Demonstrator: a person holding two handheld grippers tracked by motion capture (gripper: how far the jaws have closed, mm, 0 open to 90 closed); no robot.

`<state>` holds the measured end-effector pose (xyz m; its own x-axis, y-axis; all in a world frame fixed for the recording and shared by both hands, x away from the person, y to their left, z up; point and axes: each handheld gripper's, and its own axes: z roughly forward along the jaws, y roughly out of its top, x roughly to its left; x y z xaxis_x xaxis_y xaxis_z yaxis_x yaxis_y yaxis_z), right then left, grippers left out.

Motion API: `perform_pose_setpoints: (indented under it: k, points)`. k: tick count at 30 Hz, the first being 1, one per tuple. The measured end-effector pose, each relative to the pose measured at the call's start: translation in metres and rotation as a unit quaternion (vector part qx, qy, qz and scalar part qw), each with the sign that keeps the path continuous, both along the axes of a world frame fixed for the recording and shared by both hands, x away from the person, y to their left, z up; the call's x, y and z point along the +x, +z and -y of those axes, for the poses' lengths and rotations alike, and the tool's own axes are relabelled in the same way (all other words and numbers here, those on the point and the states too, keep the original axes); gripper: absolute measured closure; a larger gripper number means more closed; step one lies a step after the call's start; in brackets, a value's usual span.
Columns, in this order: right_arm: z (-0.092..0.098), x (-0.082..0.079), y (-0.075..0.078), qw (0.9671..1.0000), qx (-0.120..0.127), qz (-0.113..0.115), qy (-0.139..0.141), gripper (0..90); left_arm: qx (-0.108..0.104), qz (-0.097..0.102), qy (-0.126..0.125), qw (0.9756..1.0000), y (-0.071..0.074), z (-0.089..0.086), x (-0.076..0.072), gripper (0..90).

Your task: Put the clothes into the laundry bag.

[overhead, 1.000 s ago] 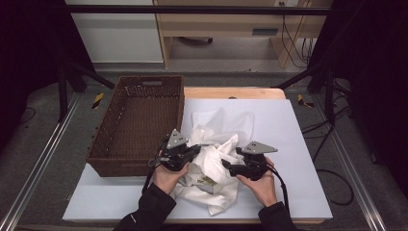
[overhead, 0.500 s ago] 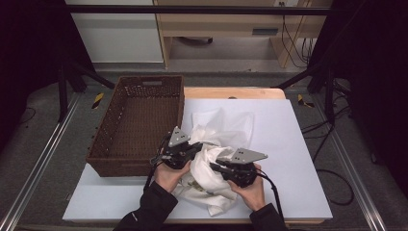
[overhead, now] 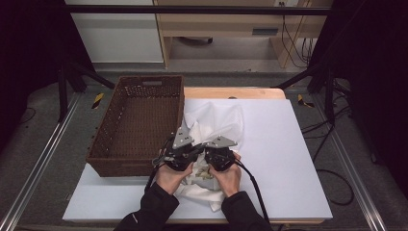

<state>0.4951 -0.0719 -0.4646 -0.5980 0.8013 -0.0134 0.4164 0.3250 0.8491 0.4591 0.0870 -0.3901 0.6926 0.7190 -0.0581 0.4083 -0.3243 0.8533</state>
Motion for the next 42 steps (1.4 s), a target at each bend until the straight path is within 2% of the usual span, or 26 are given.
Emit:
perform_pose_setpoints:
  k: [1, 3, 4, 6, 9, 12, 14, 15, 17, 18, 20, 21, 23, 24, 26, 27, 30, 32, 35, 38, 40, 42]
  points:
    - [-0.001, 0.004, -0.003, 0.9996, -0.003, 0.008, -0.026, 82.7, -0.002, -0.005, 0.001, 1.0, -0.004, 0.0, 0.002, 89.5]
    - [-0.001, 0.008, -0.005, 0.9991, 0.009, 0.002, -0.042, 82.5, -0.017, -0.012, 0.002, 0.9998, -0.009, -0.003, 0.004, 89.4]
    - [0.0, 0.008, -0.005, 0.9991, 0.011, 0.002, -0.04, 82.0, -0.026, -0.013, 0.003, 0.9996, -0.011, -0.006, 0.005, 89.5]
    - [0.007, 0.007, -0.004, 0.9995, 0.026, 0.0, -0.019, 79.1, -0.027, -0.012, 0.006, 0.9995, -0.012, -0.009, 0.006, 89.4]
    - [0.025, -0.001, 0.004, 0.9978, 0.063, -0.015, 0.007, 67.4, -0.026, -0.009, 0.007, 0.9996, -0.012, -0.011, 0.007, 89.3]
    - [0.045, -0.017, 0.016, 0.9959, 0.085, 0.004, 0.032, 56.3, -0.021, -0.005, 0.009, 0.9997, -0.012, -0.011, 0.006, 89.3]
    - [0.061, -0.028, 0.026, 0.9943, 0.097, 0.024, 0.037, 47.8, -0.022, -0.005, 0.011, 0.9997, -0.012, -0.011, 0.007, 89.3]
    - [0.067, -0.032, 0.029, 0.9941, 0.099, 0.03, 0.033, 44.7, -0.023, -0.004, 0.011, 0.9997, -0.012, -0.011, 0.007, 89.3]
    - [0.075, -0.034, 0.031, 0.9952, 0.087, 0.036, 0.026, 37.3, -0.022, -0.003, 0.012, 0.9997, -0.012, -0.011, 0.007, 89.3]
    - [0.076, -0.033, 0.028, 0.9959, 0.081, 0.031, 0.026, 34.1, -0.022, -0.003, 0.011, 0.9997, -0.011, -0.011, 0.007, 89.3]
    - [0.074, -0.022, 0.012, 0.9983, 0.056, -0.001, 0.018, 29.6, -0.022, -0.003, 0.01, 0.9997, -0.01, -0.011, 0.007, 89.3]
    - [0.07, -0.015, 0.0, 0.9981, 0.053, -0.023, 0.021, 29.9, -0.023, -0.003, 0.009, 0.9997, -0.01, -0.011, 0.007, 89.3]
    - [0.065, -0.007, -0.011, 0.9969, 0.058, -0.045, 0.029, 42.7, -0.02, -0.003, 0.008, 0.9998, -0.01, -0.012, 0.007, 89.3]
    - [0.064, -0.006, -0.012, 0.9965, 0.063, -0.042, 0.034, 48.1, -0.021, -0.003, 0.011, 0.9997, -0.01, -0.012, 0.007, 89.3]
    - [0.064, -0.009, -0.008, 0.9946, 0.076, -0.043, 0.057, 71.6, -0.023, -0.005, 0.01, 0.9997, -0.01, -0.012, 0.008, 89.3]
    - [0.063, -0.014, -0.004, 0.9943, 0.076, -0.037, 0.066, 76.0, -0.024, -0.005, 0.01, 0.9997, -0.01, -0.012, 0.009, 89.3]
    - [0.058, -0.028, 0.007, 0.9937, 0.059, -0.011, 0.094, 79.0, -0.022, -0.004, 0.012, 0.9997, -0.009, -0.011, 0.009, 89.3]
    - [0.053, -0.036, 0.014, 0.9919, 0.063, 0.007, 0.11, 79.3, -0.02, -0.001, 0.014, 0.9997, -0.007, -0.01, 0.01, 89.3]
    - [0.04, -0.041, 0.023, 0.9904, 0.069, 0.028, 0.116, 79.2, -0.023, 0.0, 0.014, 0.9996, -0.001, -0.009, 0.009, 89.4]
    - [0.024, -0.035, 0.024, 0.9922, 0.062, 0.032, 0.103, 79.0, -0.015, 0.008, 0.007, 0.9998, 0.005, -0.003, 0.004, 89.4]
    - [0.012, -0.026, 0.02, 0.9951, 0.055, 0.032, 0.076, 78.7, -0.011, 0.01, 0.002, 0.9999, 0.006, -0.002, 0.001, 89.4]
    - [0.003, -0.016, 0.014, 0.9973, 0.046, 0.03, 0.05, 78.7, -0.021, 0.009, 0.004, 0.9997, 0.007, -0.003, -0.002, 89.5]
